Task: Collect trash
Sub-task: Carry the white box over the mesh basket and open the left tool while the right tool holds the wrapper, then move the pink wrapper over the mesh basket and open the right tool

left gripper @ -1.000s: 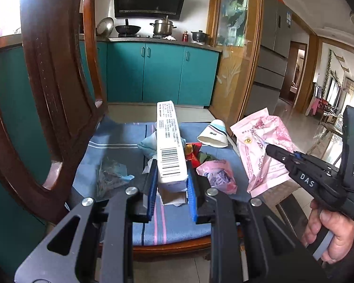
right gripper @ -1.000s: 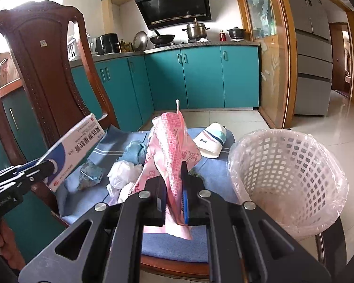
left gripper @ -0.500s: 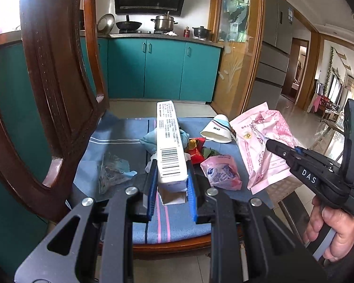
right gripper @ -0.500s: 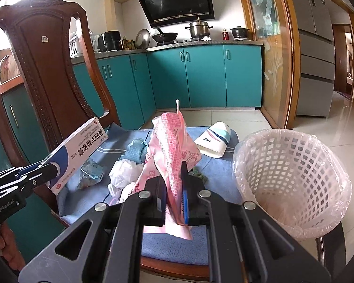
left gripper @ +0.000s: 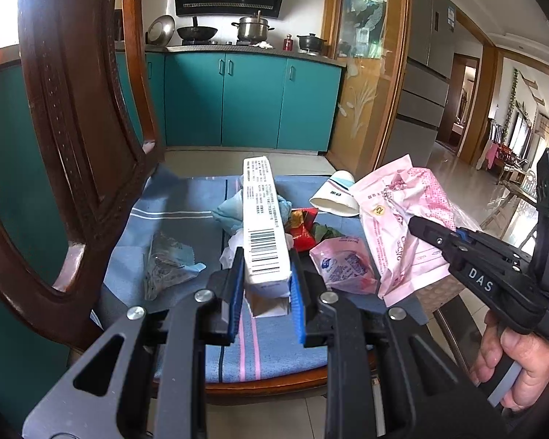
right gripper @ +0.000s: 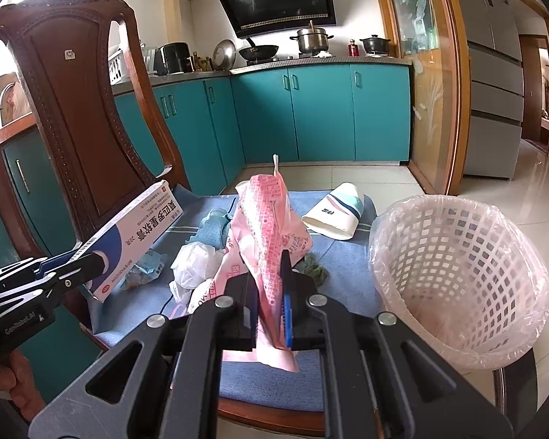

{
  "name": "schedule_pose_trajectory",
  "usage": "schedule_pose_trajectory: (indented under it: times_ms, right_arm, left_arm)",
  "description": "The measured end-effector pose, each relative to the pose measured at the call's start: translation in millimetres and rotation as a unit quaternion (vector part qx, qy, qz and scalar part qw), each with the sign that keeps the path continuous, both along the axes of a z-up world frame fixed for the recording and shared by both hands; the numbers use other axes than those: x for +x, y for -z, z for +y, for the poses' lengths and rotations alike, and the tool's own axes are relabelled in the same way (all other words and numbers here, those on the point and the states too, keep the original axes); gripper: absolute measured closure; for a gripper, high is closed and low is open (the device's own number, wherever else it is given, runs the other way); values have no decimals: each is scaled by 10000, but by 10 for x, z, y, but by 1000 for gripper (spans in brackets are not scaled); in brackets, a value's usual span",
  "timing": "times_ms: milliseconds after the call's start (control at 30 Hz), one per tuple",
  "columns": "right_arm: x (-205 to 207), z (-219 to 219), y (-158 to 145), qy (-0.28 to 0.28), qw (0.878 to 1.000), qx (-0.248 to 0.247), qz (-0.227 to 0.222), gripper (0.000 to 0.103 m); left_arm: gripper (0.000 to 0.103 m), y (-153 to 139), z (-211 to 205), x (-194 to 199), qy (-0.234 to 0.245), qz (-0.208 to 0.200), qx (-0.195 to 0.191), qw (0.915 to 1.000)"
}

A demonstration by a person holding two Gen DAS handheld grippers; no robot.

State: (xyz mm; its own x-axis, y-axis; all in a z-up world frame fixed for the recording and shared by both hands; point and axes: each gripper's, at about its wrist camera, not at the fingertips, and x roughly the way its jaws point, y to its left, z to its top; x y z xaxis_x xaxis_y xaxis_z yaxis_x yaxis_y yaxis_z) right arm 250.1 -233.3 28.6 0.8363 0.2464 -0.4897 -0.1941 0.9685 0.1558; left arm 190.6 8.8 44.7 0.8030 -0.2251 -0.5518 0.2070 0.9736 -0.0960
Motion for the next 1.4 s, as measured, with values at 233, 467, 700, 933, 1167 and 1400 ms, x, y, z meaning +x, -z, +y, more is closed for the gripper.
schedule_pose_trajectory:
  times_ms: [233,467,700,933,1167,1400]
  right_arm:
    - [-81,-45,-93,16,9997,104,-200,92]
    - [-317,-453,-445,404,9938,328,-985,92]
    - [-517,-1251,-684,1387,9760,634,-1552,92]
    - [-530,-1778,-689,1995,9630,909,-1567,92]
    - [-486,-1603,-641,1714,9705,791,-1498,92]
    - [-416,-1250,-572,1292,9804,688,-1320,92]
  left_arm:
    - [80,-24,-64,-12,86,-7,26,10000]
    - [80,-39,-411,40,562,-72,-24,9984]
    - [80,-263,-1461,245,1679,-159,-70,9857]
    - [49,-65,-2433,721,2219,261,106,9747]
    - [22,12,-1686,515,1482,200,-232,9885]
    - [5,-340,-564,51,472,-349,-7,9983]
